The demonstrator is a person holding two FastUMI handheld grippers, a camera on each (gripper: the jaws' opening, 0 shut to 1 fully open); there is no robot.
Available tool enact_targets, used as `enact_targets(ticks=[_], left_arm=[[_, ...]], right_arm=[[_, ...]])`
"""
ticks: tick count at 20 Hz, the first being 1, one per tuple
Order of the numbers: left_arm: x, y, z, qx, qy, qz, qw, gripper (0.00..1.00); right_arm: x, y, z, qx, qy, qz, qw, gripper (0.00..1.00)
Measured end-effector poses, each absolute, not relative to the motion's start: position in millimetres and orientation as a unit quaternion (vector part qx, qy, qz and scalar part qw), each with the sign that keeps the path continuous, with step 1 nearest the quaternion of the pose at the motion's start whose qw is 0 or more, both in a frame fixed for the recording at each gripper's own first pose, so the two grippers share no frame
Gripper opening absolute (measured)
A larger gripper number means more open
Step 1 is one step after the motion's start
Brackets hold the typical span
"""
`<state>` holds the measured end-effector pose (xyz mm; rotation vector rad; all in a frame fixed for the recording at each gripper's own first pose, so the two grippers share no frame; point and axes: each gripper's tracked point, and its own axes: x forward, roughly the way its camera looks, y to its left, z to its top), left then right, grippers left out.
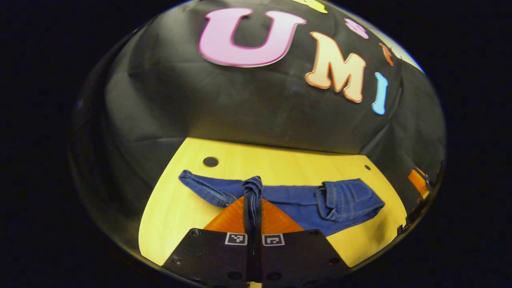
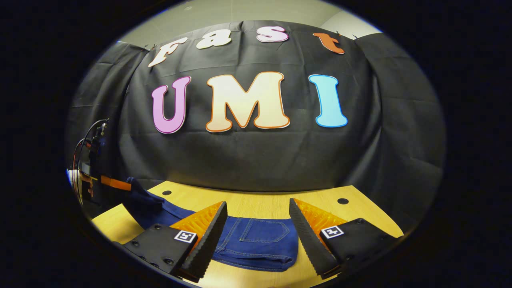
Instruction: Grasp the waist and the cuffs of the jeans and fold them to make the two legs overlap; first hold the waist and fold one-third of the jeans toward the cuffs, then hold the cuffs and fold the remaining one-third in the same direction to finish folding.
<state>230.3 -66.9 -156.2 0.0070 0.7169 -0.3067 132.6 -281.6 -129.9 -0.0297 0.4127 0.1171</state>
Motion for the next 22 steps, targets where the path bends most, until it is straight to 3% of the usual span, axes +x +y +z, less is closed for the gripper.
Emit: enact_targets(ticks=[8,9,14,22], left_arm=[[233,-201,-121,0.006,0.312,-0.225,0.923,0.00],[233,-216,-121,0.005,0.310,-0.235,0.921,0.00],[234,-268,-128,0.013,0.313,-0.261,0.913,0.00],[240,-197,-143,0.034,0.340,-0.188,0.921,0.00]], right_arm=[[121,-345,-101,-0.025,0.192,0.058,0.979,0.97],[119,-354,-100,-0.026,0.193,0.054,0.979,0.92],[113,-390,-94,-0.016,0.193,0.032,0.980,0.97],[119,-383,-106,-0.007,0.206,0.031,0.978,0.97]])
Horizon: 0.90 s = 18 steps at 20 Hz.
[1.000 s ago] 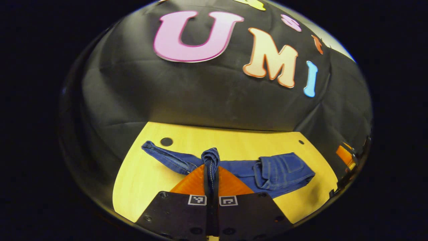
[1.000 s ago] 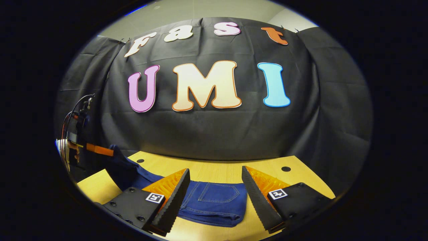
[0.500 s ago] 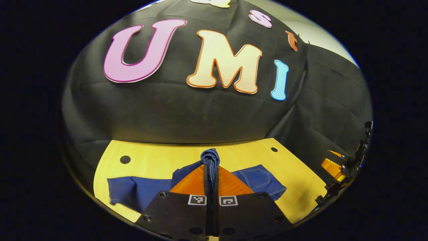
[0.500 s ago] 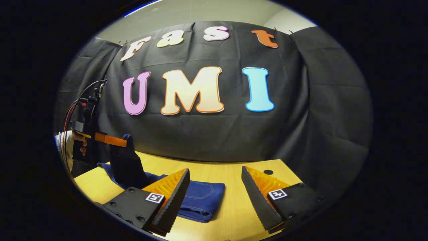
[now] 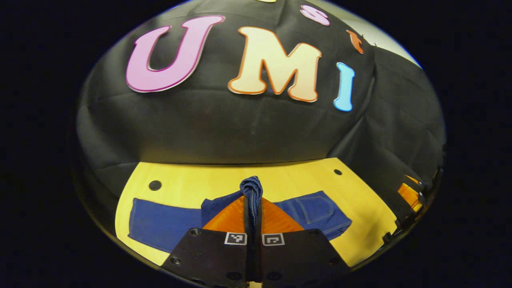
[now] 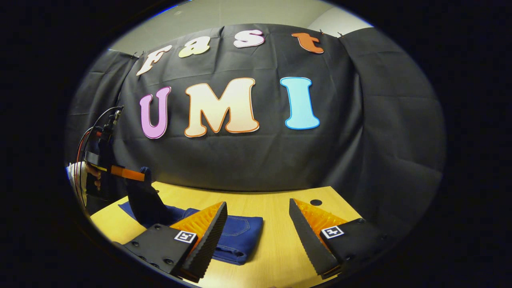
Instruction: Grasp the waist and the cuffs of the jeans and fold them to make the two legs overlap; first hold the waist and fold one-third of the jeans toward the cuffs, then hold the cuffs and fold the remaining one-third in the same direction to finish folding.
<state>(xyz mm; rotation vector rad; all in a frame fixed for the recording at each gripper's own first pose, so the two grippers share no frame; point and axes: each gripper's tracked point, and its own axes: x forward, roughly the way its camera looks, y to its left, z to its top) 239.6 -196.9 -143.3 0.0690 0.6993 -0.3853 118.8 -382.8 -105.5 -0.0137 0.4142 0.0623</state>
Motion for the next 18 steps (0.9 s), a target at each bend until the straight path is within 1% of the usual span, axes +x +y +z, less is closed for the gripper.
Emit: enact_targets(ticks=[5,10,14,18], left_arm=[[243,-115,-162,0.060,0.359,-0.129,0.922,0.00],[247,-49,-187,0.085,0.380,-0.083,0.917,0.00],[246,-9,-209,0.098,0.398,-0.061,0.910,0.05],[244,26,-233,0.115,0.411,-0.035,0.904,0.19]], right_arm=[[121,-346,-118,-0.001,0.214,0.047,0.976,0.97],[122,-318,-126,-0.008,0.221,0.053,0.974,0.97],[120,-303,-138,-0.007,0.233,0.052,0.971,0.97],[119,-292,-150,-0.007,0.246,0.051,0.968,0.97]])
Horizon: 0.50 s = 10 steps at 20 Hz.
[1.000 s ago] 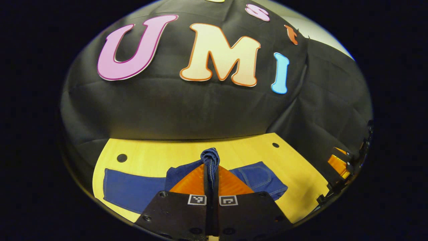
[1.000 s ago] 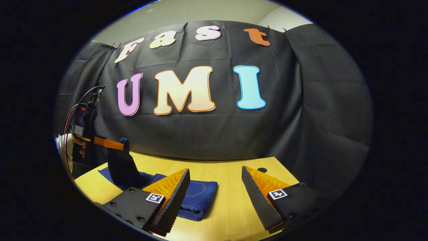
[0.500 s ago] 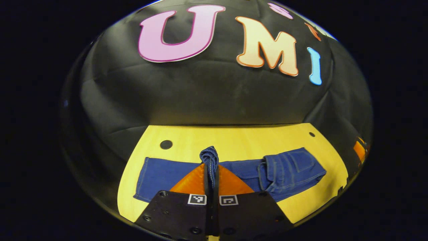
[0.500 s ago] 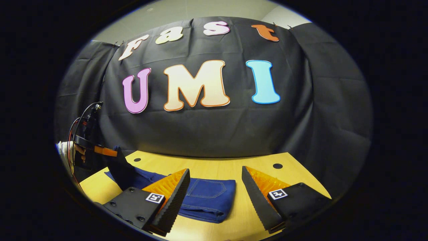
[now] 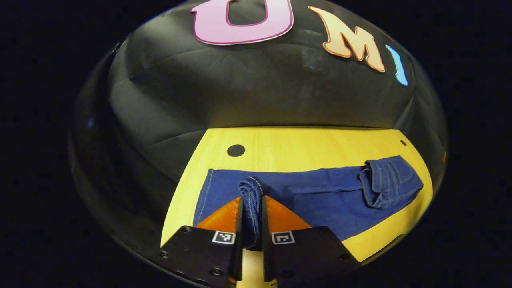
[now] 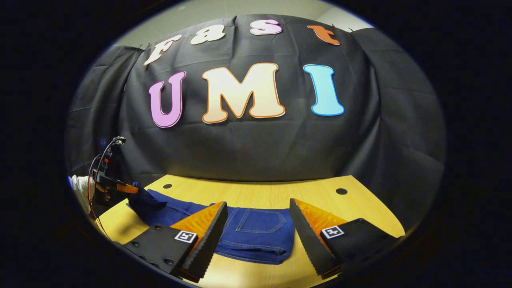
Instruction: Grasp the waist and the cuffs of the jeans and fold them to make the two legs overlap; first hold the waist and fold one-third of the jeans toward the cuffs, then hold the cuffs and fold the remaining one-third in the same direction to finish folding.
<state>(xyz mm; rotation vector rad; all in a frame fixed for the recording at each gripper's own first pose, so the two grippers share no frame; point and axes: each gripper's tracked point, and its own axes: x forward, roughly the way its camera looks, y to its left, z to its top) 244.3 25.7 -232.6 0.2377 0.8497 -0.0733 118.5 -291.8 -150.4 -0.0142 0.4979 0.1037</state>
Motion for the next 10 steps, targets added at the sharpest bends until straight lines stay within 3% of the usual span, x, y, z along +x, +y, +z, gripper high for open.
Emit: enact_targets(ticks=[6,10], left_arm=[[232,76,-273,0.108,0.447,0.003,0.888,0.99],[231,93,-300,0.101,0.470,0.013,0.877,0.99]], right_arm=[[120,-278,-162,-0.015,0.258,0.049,0.965,0.97],[119,-271,-167,-0.023,0.262,0.048,0.964,0.97]])
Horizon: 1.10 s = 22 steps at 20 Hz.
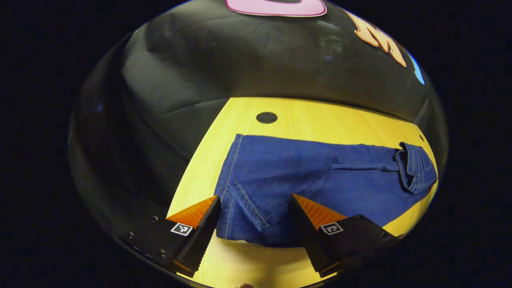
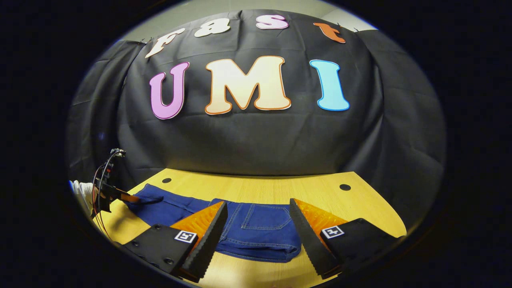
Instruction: Grasp the waist and the cuffs of the jeans and fold them to make the two legs overlap; first hold the waist and fold one-third of the jeans toward the cuffs, then hold the cuffs and fold the remaining one-third in the same direction to finish folding.
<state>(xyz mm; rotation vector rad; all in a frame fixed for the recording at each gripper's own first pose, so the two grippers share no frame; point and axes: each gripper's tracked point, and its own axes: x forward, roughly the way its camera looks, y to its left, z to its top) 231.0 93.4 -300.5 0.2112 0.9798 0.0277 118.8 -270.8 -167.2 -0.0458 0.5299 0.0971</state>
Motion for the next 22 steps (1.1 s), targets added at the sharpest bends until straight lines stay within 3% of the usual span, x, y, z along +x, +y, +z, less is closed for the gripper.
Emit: enact_targets(ticks=[8,9,12,14,16,20,21,22], left_arm=[[227,102,-311,0.062,0.484,-0.001,0.873,0.97],[228,93,-313,0.050,0.488,-0.023,0.871,0.88],[233,84,-311,0.022,0.487,-0.025,0.873,0.20],[230,79,-308,-0.021,0.495,-0.020,0.868,0.15],[234,77,-305,-0.046,0.504,-0.016,0.863,0.00],[241,77,-297,-0.028,0.468,-0.015,0.883,0.00],[239,76,-290,-0.029,0.461,-0.014,0.887,0.00],[246,72,-279,-0.032,0.443,-0.020,0.896,0.00]], right_arm=[[121,-267,-173,-0.032,0.264,0.042,0.963,0.97],[121,-265,-173,-0.031,0.265,0.044,0.963,0.97],[119,-265,-174,-0.037,0.264,0.044,0.963,0.97],[117,-266,-174,-0.046,0.263,0.046,0.963,0.98],[115,-268,-174,-0.046,0.263,0.043,0.963,0.97],[115,-267,-167,-0.040,0.253,0.039,0.966,0.97],[114,-268,-165,-0.040,0.251,0.039,0.966,0.92],[114,-269,-163,-0.041,0.250,0.039,0.967,0.96]])
